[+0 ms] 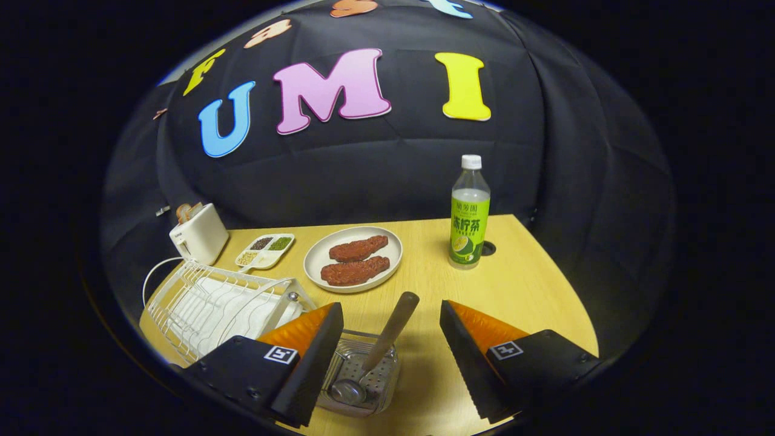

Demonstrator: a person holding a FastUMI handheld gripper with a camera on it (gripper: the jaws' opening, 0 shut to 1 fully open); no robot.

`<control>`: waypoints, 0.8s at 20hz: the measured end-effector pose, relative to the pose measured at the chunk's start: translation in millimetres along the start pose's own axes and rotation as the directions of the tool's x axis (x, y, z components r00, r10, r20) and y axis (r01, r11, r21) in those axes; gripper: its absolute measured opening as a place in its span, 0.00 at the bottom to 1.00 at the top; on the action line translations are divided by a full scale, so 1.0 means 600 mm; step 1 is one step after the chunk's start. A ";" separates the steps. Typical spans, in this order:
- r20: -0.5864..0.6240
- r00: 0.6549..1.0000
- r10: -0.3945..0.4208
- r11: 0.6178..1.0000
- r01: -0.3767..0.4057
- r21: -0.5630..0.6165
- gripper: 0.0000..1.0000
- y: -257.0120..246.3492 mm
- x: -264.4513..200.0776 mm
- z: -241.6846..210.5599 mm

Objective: Take the plate from the dish rack, then take the spoon from the basket and place it into the plate.

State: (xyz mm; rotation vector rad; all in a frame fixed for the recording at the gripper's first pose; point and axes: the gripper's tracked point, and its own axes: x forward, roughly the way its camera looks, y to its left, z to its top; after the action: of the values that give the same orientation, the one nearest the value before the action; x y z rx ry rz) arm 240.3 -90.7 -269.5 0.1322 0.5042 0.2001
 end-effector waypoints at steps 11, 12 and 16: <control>-0.062 0.997 0.047 0.996 -0.042 0.079 0.38 0.012 0.044 -0.007; -0.067 0.997 0.047 0.994 -0.041 0.100 0.27 0.012 0.042 -0.006; -0.098 0.993 0.058 0.985 -0.041 0.170 0.20 0.021 0.030 -0.003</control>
State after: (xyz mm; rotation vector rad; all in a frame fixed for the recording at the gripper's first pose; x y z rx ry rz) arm 253.0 -74.1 -277.5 0.3005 0.6210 0.2139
